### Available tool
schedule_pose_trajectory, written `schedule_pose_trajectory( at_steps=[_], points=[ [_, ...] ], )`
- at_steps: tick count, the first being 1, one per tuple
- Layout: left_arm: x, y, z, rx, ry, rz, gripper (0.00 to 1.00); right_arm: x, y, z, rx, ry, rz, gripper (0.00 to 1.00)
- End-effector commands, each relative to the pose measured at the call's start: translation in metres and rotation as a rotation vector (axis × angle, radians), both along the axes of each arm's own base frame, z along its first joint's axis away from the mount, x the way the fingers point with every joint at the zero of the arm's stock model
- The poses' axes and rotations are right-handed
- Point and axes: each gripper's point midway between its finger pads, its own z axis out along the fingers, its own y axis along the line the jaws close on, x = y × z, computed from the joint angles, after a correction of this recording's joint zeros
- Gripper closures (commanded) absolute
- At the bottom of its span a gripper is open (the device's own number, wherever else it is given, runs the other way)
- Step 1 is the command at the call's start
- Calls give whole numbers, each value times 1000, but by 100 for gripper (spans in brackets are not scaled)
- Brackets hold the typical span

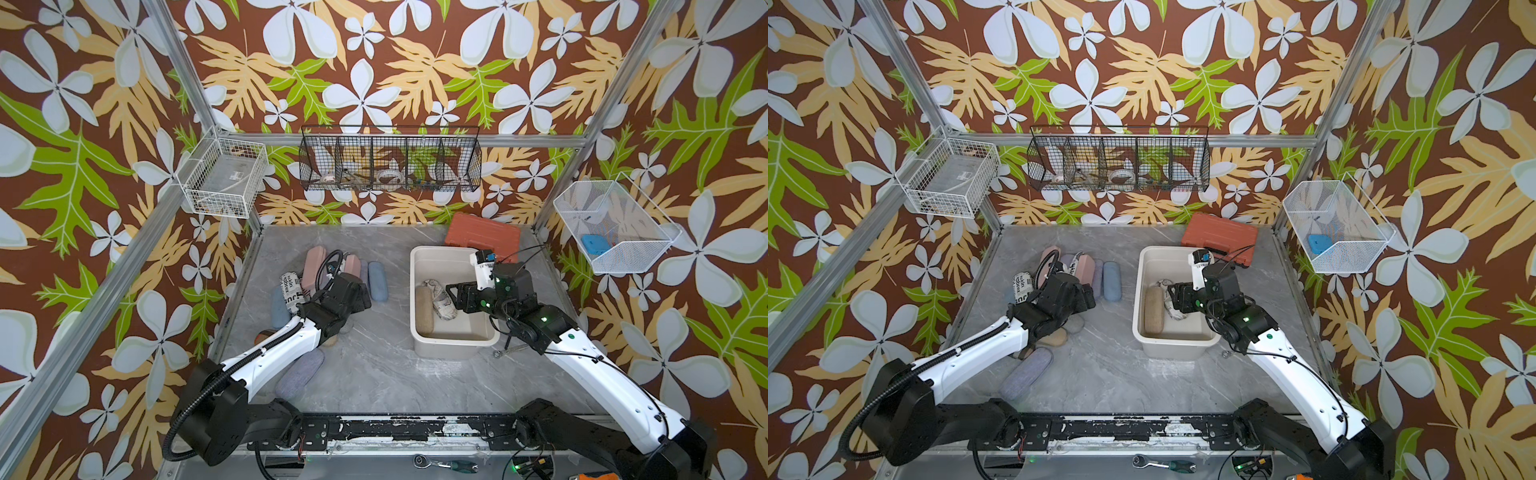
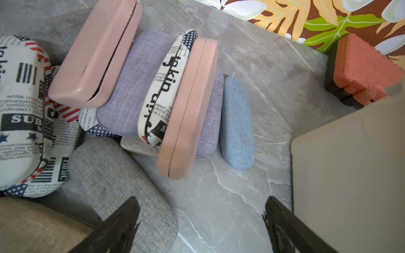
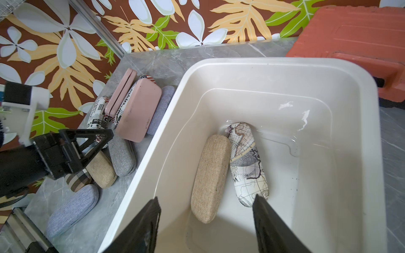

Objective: Put the glasses cases into the storage boxes
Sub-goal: Pick up the glasses case.

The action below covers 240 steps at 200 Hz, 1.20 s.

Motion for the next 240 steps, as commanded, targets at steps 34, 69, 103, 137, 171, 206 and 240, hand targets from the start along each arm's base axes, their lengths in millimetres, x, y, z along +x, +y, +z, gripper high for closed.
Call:
schedule_pose_trajectory(
  at_steps=[34,69,103,137,171,206,240],
  points=[
    [16,12,-18,45,63,0,18,-9,0,6,39,-14,7,34],
    [28,4,-20,44,62,-38,21,-10,-1,6,32,-12,9,34],
    [41,0,-28,78,91,-42,29,-12,2,7,59,-10,19,35],
    [44,6,-36,111,105,-5,31,-15,-2,12,50,-21,10,35],
    [41,5,-34,94,98,-14,29,-14,1,10,50,-14,23,35],
    [37,11,-36,110,97,-3,24,-12,3,5,61,-12,22,34],
    [33,13,-48,130,113,-14,19,-10,5,1,53,-2,31,32]
  ],
)
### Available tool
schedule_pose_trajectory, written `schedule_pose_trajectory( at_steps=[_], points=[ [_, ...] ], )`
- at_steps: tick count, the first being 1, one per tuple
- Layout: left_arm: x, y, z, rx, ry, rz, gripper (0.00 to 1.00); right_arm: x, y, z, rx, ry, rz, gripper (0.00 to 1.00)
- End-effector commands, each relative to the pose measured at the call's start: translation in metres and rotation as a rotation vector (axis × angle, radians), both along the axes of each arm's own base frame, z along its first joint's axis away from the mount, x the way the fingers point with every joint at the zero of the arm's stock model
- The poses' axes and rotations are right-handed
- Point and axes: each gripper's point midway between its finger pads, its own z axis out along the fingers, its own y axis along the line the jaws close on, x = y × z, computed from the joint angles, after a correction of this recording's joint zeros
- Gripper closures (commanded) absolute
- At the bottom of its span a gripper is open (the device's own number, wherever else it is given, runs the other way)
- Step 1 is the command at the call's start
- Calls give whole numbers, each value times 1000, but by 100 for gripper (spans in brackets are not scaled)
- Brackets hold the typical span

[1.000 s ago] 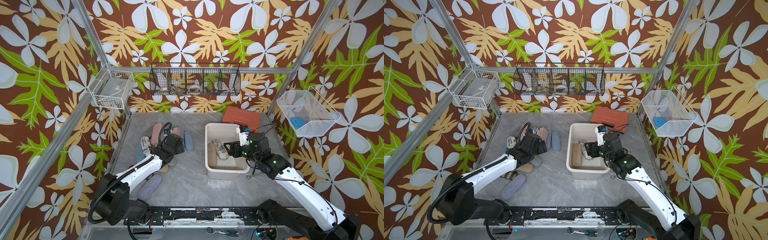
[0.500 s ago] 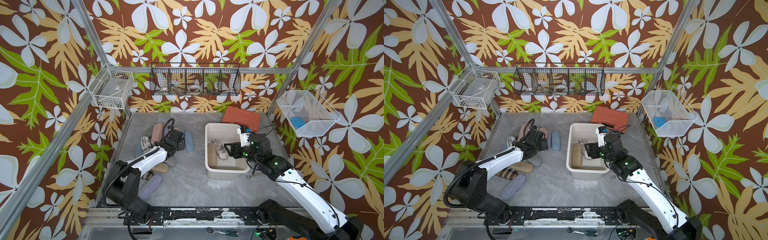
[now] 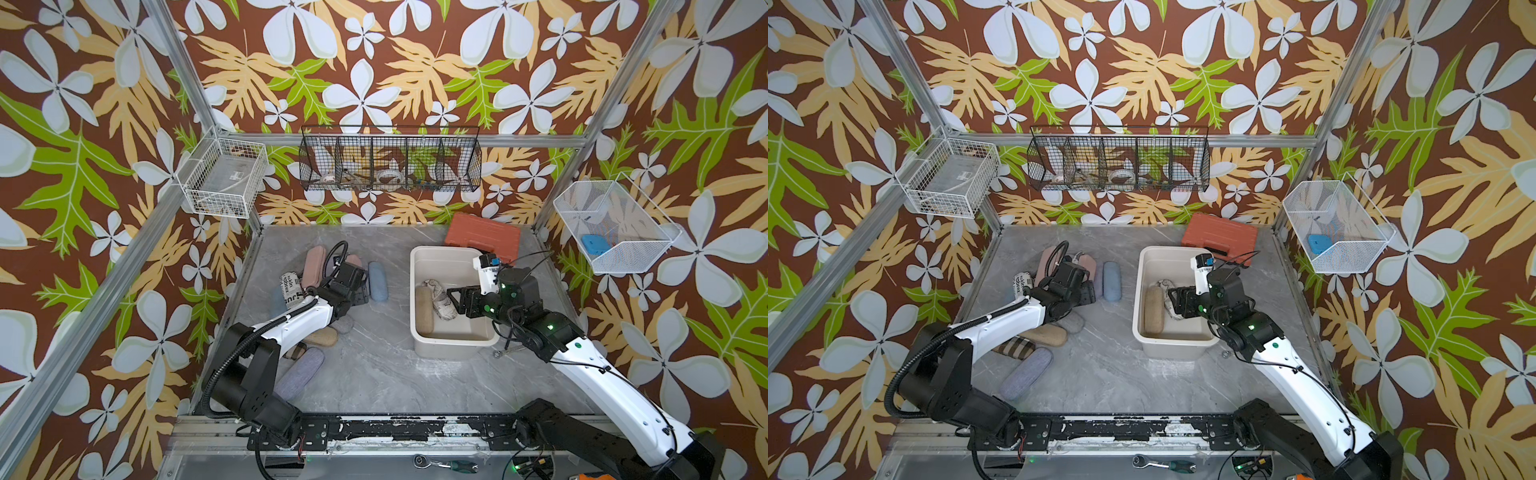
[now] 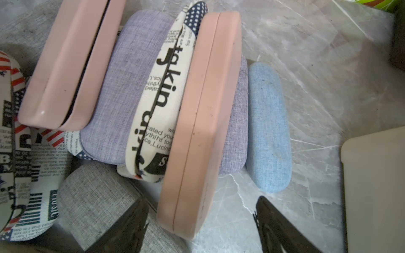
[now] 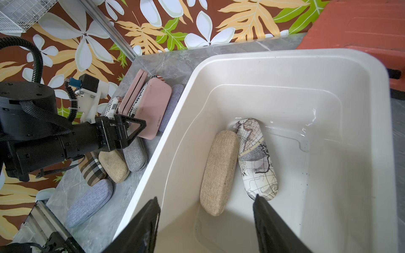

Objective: Put the glasses cases into the storage boxes
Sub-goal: Pick up the glasses case.

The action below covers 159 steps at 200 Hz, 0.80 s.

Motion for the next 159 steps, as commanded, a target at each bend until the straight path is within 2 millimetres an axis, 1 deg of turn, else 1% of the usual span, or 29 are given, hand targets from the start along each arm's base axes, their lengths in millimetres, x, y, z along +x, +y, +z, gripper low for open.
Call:
schedule_pose_trajectory(
  at_steps=[1,32,51,70,89,116,128,143,156,159],
  points=[
    [3,2,-3,19,-10,0,19,2,2,4,8,-20,6,32],
    [9,-6,-11,3,-3,-24,24,2,3,3,15,-15,6,32],
    [15,-6,-14,18,-2,-11,27,2,1,4,1,-15,2,33],
    [22,-6,-16,31,5,-1,28,0,-4,6,7,-32,-17,33],
    [27,-7,-18,29,10,4,28,-3,-3,7,13,-34,-12,33],
    [30,-9,-20,28,10,7,36,-3,-6,6,0,-34,-16,33],
    [31,-9,-22,34,14,7,39,-4,-6,4,3,-34,-18,34],
    [31,-8,-22,39,19,5,45,-4,-5,6,4,-37,-15,34],
    [31,-8,-22,40,20,6,47,-4,-5,7,-2,-36,-10,34],
    [31,-7,-23,43,21,9,50,-3,-5,7,-5,-36,-11,34]
  ],
)
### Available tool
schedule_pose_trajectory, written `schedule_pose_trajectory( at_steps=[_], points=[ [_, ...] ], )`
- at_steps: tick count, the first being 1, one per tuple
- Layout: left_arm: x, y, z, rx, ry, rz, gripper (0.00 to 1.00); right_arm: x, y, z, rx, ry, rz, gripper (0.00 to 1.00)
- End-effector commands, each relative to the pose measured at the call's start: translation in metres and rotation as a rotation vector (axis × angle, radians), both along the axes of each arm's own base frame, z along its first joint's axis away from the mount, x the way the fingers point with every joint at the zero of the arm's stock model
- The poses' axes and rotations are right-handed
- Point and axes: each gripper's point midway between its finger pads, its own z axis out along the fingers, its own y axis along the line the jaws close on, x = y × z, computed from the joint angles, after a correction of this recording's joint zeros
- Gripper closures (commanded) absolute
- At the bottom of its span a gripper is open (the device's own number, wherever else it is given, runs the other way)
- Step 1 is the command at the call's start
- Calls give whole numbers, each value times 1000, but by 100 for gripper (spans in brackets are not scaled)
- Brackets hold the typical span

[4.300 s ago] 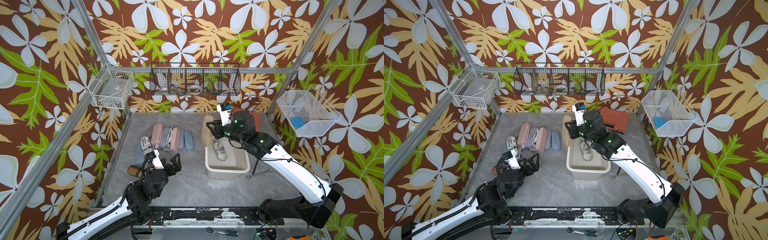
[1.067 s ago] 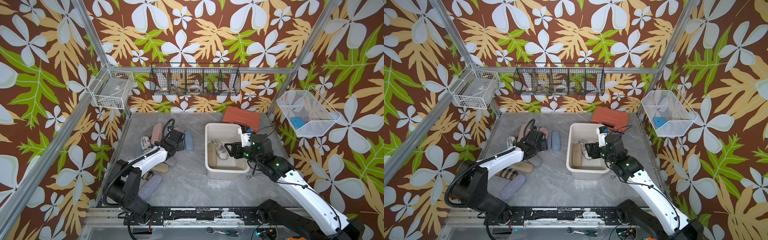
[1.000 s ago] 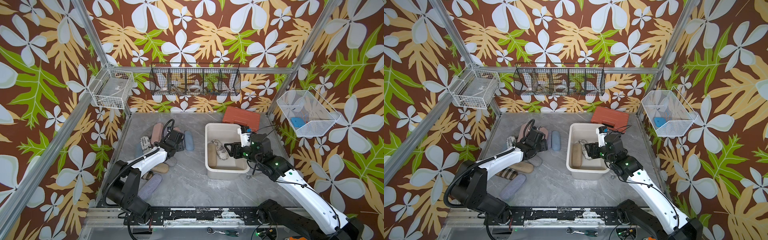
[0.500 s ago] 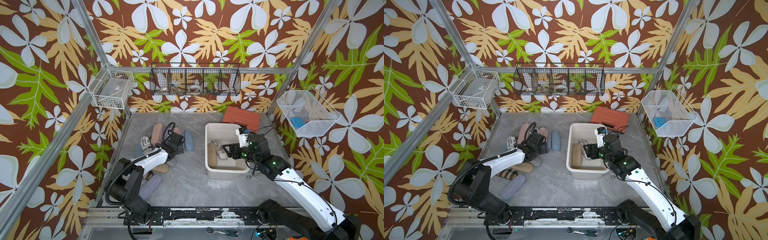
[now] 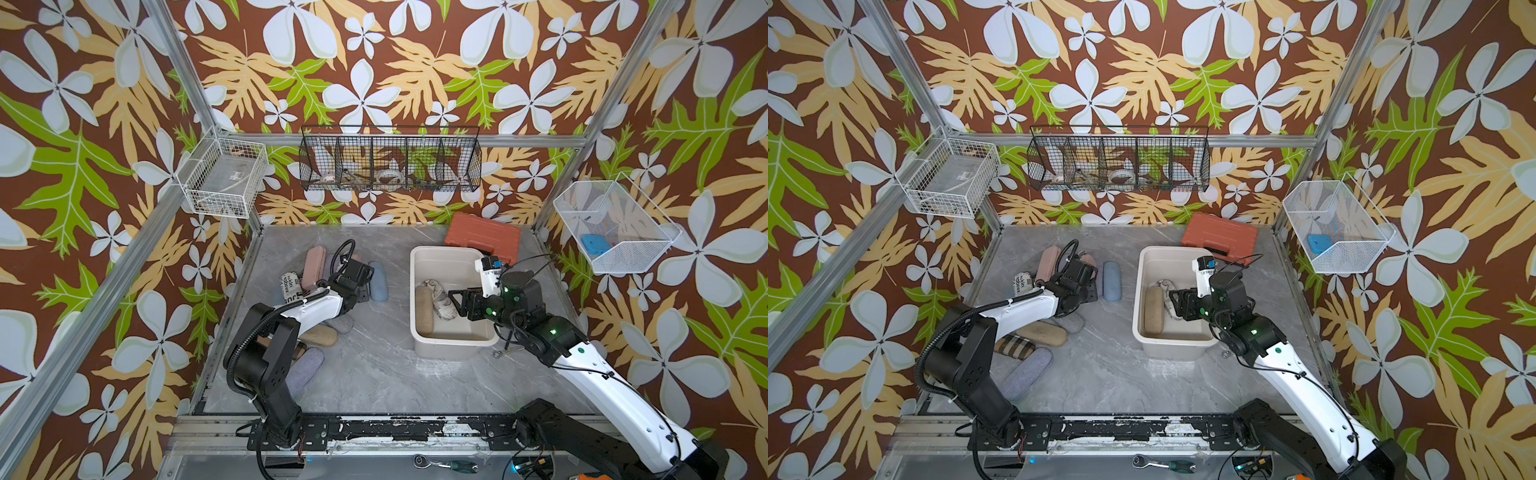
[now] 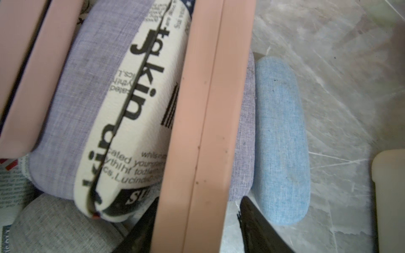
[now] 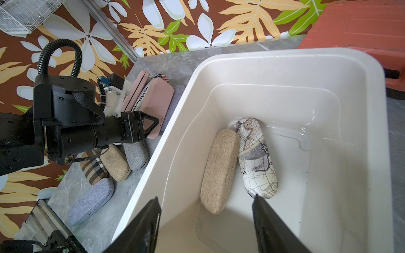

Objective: Put the glasses cases into the storage boxes
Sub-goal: Pick up the glasses case.

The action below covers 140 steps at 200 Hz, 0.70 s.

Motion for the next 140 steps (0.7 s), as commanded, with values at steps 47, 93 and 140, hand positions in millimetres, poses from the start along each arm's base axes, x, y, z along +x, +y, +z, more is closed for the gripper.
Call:
schedule_pose_trajectory(
  at_steps=[47,93,140],
  points=[
    [2,7,7,48,-12,7,70,2,-3,8,-4,-27,-15,36],
    [-2,5,35,14,-65,-3,78,3,-4,18,1,-51,-19,36],
    [-25,-27,92,-113,-231,-137,83,10,6,28,36,-58,6,37]
  ],
)
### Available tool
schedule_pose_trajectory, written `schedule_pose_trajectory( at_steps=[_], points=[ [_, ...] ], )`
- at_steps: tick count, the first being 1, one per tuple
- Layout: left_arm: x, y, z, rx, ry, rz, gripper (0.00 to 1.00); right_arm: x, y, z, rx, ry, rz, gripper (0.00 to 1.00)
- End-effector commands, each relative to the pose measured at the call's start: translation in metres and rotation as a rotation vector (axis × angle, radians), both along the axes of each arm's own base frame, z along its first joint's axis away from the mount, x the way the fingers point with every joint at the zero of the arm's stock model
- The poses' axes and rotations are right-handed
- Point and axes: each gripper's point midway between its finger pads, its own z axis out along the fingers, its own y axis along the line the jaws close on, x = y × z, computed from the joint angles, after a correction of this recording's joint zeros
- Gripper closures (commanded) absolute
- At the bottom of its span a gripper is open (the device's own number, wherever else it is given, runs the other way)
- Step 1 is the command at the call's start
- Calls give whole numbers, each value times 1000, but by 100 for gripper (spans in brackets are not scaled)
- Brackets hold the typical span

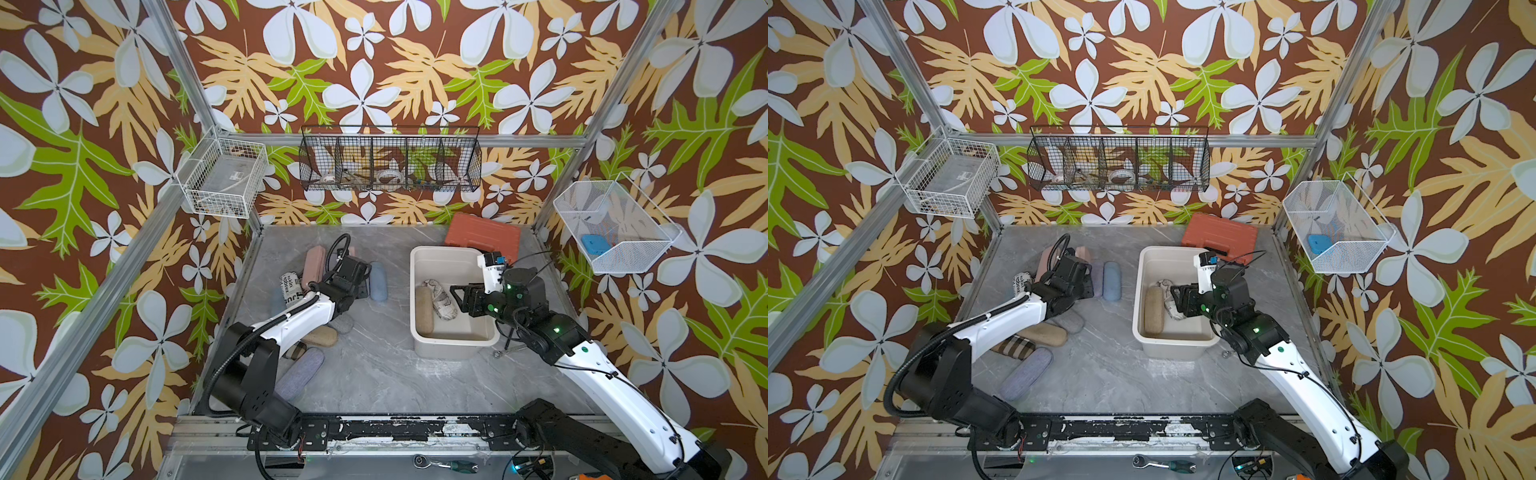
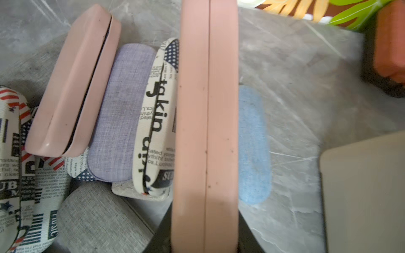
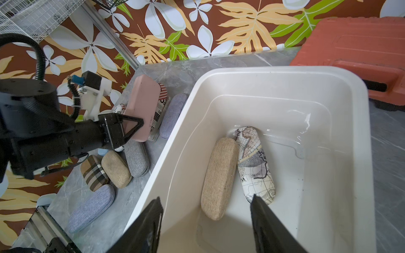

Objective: Put the glasses cases into the storage boxes
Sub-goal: Pick up the glasses case.

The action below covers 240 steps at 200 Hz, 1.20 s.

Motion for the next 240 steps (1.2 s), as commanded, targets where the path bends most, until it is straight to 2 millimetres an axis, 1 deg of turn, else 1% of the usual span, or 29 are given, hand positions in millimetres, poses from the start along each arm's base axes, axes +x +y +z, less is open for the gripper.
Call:
schedule_pose_trajectory(
  at_steps=[1,18,39,43,54,67,88,99,116,126,138,149,152,153,188,217,240],
  points=[
    [-7,-17,29,-74,-103,-81,83,3,7,10,32,-25,20,37],
    [-22,-26,51,-162,-194,-140,84,7,12,15,77,-34,24,35],
    [-49,-34,80,-288,-344,-225,85,14,21,27,124,-38,35,27],
    [-55,-37,87,-315,-378,-248,85,15,22,30,136,-41,37,26],
    [-69,-38,100,-376,-447,-276,85,19,29,40,180,-51,52,22],
    [-84,-43,113,-435,-499,-329,86,20,44,53,256,-64,115,17],
    [-97,-52,126,-474,-523,-374,87,24,70,71,343,-60,198,15],
    [-101,-57,130,-489,-517,-385,87,25,86,79,344,-66,232,15],
    [-106,-69,132,-518,-509,-426,88,18,115,92,315,-94,288,13],
    [-108,-75,133,-519,-511,-450,88,16,125,95,314,-105,298,12],
    [-107,-76,131,-515,-508,-448,88,17,134,98,336,-105,308,11],
    [-108,-77,133,-528,-510,-450,88,19,141,96,343,-94,315,9],
    [-108,-77,133,-534,-511,-450,89,20,144,94,340,-87,319,0],
    [-108,-77,134,-536,-512,-450,89,20,144,93,339,-87,320,0],
    [-115,-78,143,-574,-539,-475,90,27,162,81,321,-58,343,0],
    [-116,-80,142,-586,-528,-484,90,32,180,74,309,-36,366,0],
    [-115,-80,141,-586,-530,-479,90,36,189,68,298,-22,364,0]
  ],
)
